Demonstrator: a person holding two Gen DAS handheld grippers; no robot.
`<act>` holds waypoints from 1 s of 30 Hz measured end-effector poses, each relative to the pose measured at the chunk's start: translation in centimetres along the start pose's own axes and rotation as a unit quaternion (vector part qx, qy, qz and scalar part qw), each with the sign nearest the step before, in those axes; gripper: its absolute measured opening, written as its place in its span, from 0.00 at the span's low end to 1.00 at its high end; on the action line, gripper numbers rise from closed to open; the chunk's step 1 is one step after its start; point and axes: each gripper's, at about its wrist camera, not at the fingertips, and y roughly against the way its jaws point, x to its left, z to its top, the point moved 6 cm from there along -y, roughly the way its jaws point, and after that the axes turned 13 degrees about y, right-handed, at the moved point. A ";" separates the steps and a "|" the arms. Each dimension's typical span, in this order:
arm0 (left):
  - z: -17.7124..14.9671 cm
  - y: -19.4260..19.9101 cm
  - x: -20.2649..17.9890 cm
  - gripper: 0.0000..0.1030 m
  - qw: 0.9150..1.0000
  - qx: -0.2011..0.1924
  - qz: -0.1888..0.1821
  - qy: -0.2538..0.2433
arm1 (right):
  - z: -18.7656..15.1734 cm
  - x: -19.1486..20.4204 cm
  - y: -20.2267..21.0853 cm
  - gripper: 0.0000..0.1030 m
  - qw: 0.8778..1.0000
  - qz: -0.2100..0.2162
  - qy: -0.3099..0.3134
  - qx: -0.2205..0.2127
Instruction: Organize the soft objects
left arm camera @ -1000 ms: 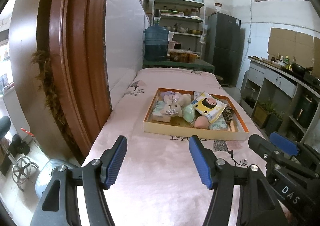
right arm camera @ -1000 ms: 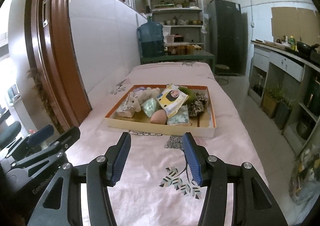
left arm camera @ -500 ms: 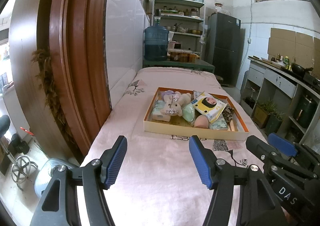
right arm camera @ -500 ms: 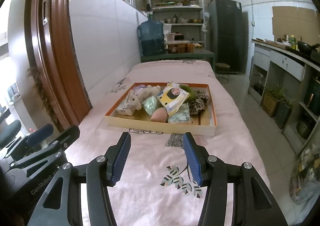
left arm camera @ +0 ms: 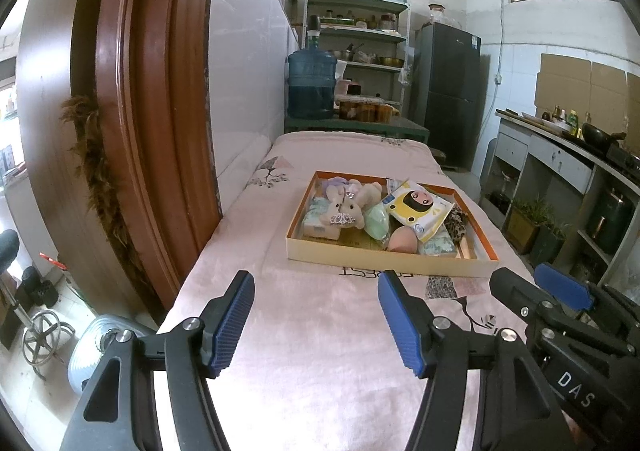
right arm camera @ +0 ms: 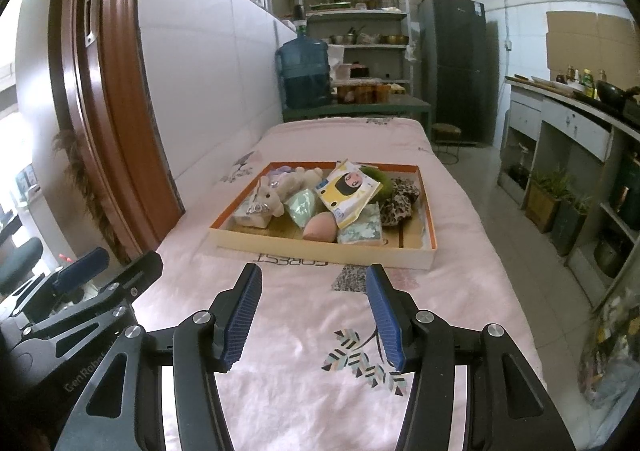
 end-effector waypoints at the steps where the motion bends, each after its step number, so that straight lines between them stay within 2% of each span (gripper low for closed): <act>1: 0.0 0.0 0.0 0.63 1.000 0.000 0.000 0.000 | 0.0 0.0 0.0 0.54 1.000 0.000 0.000 0.000; 30: 0.0 -0.1 0.0 0.63 1.000 0.002 0.000 0.000 | 0.0 0.1 -0.5 0.54 1.000 0.002 0.002 0.003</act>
